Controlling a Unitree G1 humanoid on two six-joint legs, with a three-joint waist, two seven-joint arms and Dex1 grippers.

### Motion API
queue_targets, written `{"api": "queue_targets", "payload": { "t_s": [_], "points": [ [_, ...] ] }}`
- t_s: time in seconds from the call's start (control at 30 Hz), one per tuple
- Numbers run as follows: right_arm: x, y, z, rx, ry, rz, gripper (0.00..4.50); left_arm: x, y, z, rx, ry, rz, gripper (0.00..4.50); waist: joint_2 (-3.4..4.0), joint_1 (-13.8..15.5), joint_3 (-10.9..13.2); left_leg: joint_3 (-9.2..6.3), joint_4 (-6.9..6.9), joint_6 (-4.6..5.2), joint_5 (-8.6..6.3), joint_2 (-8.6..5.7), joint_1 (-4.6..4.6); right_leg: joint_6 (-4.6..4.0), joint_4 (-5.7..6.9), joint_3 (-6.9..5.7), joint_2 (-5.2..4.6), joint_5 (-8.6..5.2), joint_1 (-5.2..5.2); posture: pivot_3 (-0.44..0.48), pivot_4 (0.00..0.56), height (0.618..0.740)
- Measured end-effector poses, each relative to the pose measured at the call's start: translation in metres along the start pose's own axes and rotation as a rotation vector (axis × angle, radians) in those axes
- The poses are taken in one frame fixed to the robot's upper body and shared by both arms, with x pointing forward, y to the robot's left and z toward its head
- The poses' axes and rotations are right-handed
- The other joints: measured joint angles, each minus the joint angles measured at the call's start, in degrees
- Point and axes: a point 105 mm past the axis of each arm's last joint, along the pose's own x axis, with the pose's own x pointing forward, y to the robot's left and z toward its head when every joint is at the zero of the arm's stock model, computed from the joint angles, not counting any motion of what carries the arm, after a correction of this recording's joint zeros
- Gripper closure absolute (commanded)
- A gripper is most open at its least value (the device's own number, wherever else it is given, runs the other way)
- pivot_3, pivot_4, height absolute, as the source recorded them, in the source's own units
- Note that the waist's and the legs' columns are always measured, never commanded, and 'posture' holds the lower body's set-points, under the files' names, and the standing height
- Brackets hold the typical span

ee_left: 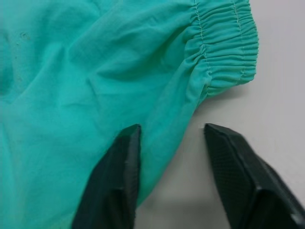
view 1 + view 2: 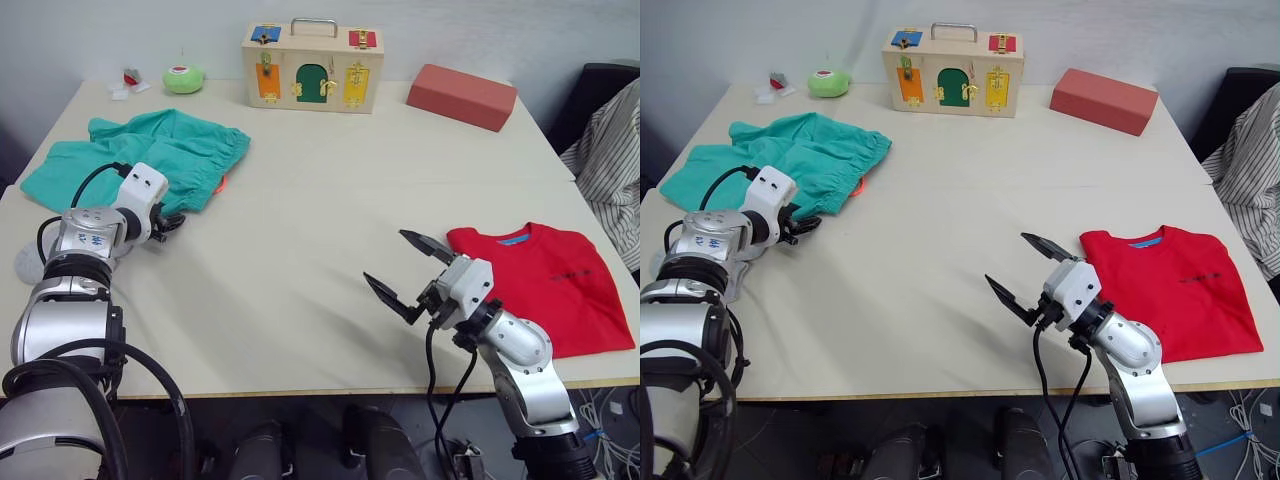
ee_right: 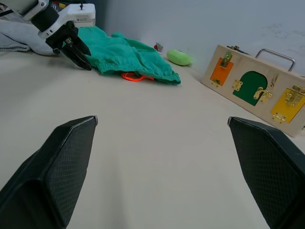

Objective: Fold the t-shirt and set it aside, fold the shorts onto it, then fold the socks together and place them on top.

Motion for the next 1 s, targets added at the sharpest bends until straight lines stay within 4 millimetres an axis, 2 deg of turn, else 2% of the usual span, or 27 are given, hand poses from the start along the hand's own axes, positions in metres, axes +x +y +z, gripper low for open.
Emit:
{"api": "queue_targets", "payload": {
  "t_s": [0.1,0.13,0.33,0.5,0.57,0.7,0.77,0.87,0.97,1.0],
  "points": [
    [-0.006,-0.003,-0.002,-0.005,0.020,-0.029,0.00,0.000,0.001,0.000,0.001,-0.009,0.010,4.29,-0.03,0.0,0.0,0.00,0.03,0.01,0.00,-0.02,-0.01,0.00,0.02,0.00,-0.03,0.00,0.00,0.000,0.150,0.740],
    [-0.007,-0.004,-0.002,-0.008,0.023,-0.035,0.00,0.000,0.001,0.001,0.001,-0.020,0.010,4.49,-0.04,0.0,0.0,0.00,0.04,0.01,0.00,-0.02,-0.01,0.00,0.02,0.01,-0.03,0.00,0.00,0.000,0.150,0.740],
    [-0.009,-0.004,-0.004,-0.006,0.034,-0.036,0.00,-0.001,-0.004,0.014,-0.007,-0.116,-0.043,4.49,-0.05,0.0,0.0,0.00,0.06,0.01,0.01,-0.02,-0.01,0.00,0.04,0.00,-0.03,0.00,0.00,0.000,0.150,0.740],
    [-0.009,-0.004,-0.005,-0.010,0.037,-0.032,0.00,-0.004,-0.030,0.038,-0.015,-0.267,-0.259,4.49,-0.05,0.1,0.0,0.01,0.14,0.02,0.01,-0.03,-0.03,0.00,0.07,-0.02,-0.01,0.00,0.00,0.000,0.150,0.740],
    [-0.010,-0.004,-0.006,-0.015,0.046,-0.023,0.00,-0.009,-0.047,0.054,0.031,-0.333,-0.391,4.49,-0.06,0.2,0.0,0.01,0.25,0.02,0.00,-0.02,-0.07,0.00,0.09,-0.04,-0.01,0.00,0.01,0.000,0.150,0.740],
    [-0.012,-0.006,-0.011,-0.031,0.077,0.002,0.00,-0.026,-0.094,0.087,0.171,-0.484,-0.704,4.49,-0.06,0.1,0.0,0.00,0.41,0.04,-0.01,-0.02,-0.10,0.00,0.14,0.01,-0.01,0.00,0.02,0.000,0.150,0.740],
    [-0.012,-0.007,-0.010,-0.036,0.079,0.015,0.00,-0.036,-0.124,0.085,0.240,-0.509,-0.864,4.49,-0.05,-0.1,0.0,0.00,0.43,0.04,-0.01,0.01,-0.07,0.00,0.18,0.08,0.02,0.00,0.02,0.000,0.150,0.740],
    [-0.014,-0.007,-0.012,-0.045,0.103,0.046,0.00,-0.049,-0.171,0.072,0.266,-0.497,-1.063,4.49,-0.05,-0.3,0.0,0.00,0.50,0.02,-0.02,0.09,-0.05,0.00,0.23,0.31,0.08,0.00,0.02,0.000,0.150,0.740],
    [-0.019,-0.008,-0.018,-0.050,0.141,0.077,0.00,-0.068,-0.211,0.070,0.276,-0.505,-1.190,4.49,-0.04,0.0,0.0,-0.03,0.68,0.01,-0.03,0.12,-0.06,-0.01,0.23,0.70,0.07,-0.01,0.03,0.000,0.150,0.740],
    [-0.022,-0.010,-0.021,-0.059,0.166,0.092,0.00,-0.077,-0.231,0.068,0.304,-0.507,-1.242,4.49,-0.03,0.1,0.0,-0.03,0.70,0.05,-0.06,0.09,-0.04,-0.01,0.19,0.76,0.04,0.00,0.06,0.000,0.150,0.740]
  ]
}}
